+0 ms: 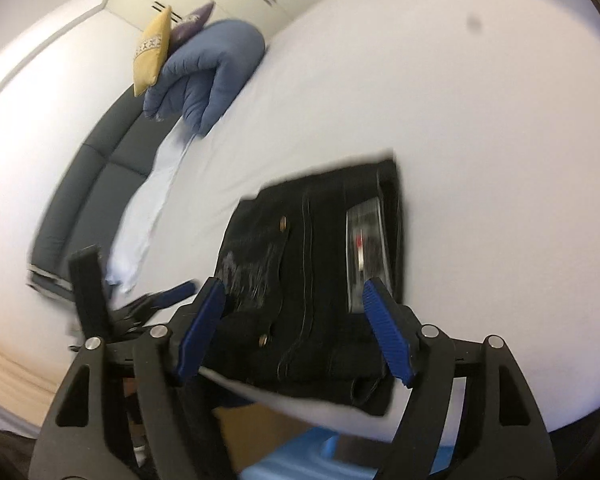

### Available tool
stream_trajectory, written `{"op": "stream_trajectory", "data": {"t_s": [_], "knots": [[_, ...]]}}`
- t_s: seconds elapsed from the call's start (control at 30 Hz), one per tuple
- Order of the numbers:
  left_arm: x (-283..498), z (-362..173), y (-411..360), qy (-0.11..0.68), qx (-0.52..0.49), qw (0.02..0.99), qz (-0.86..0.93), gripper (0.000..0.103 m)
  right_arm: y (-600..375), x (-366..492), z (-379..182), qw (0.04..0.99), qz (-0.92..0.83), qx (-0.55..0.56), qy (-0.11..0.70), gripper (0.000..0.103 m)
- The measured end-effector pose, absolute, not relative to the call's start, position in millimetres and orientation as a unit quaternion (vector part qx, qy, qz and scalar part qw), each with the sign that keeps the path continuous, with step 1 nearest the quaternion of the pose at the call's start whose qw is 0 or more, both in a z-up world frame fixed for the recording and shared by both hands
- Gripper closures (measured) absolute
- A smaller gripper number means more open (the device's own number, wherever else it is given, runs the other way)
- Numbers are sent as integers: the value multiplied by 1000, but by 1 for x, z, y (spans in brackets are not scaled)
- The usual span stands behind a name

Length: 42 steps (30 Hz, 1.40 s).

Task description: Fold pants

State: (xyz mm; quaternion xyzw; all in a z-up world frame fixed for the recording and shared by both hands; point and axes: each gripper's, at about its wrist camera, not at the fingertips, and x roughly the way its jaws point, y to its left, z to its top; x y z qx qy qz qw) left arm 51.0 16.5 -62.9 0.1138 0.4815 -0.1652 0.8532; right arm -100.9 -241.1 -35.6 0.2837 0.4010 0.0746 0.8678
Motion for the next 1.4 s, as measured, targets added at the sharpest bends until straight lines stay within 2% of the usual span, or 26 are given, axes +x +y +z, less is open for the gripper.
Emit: {"op": "stream_trajectory", "data": {"t_s": [0.13,0.2,0.3,0.5,0.73,0.97,1.17,1.4], "knots": [[55,-38,27,444,112,880,-129,0,-211,-108,19,924,22,159,347,31],[57,-24,29,424,108,892,-114,0,-197,-110,40,940,-3,104,325,26],[58,-8,35,400,93,906,-101,0,-181,-115,64,951,-31,47,304,25],[45,24,44,327,58,938,-99,0,-161,-124,94,957,-47,25,285,25],[35,49,46,294,56,949,-95,0,-152,-143,117,961,-51,20,272,25],[30,56,50,292,35,952,-79,0,-156,-153,121,961,-51,34,271,25],[26,64,47,288,62,955,-36,0,-157,-158,128,963,-54,28,264,25],[30,71,51,316,27,947,-55,0,-153,-163,139,959,-61,24,275,25]]}}
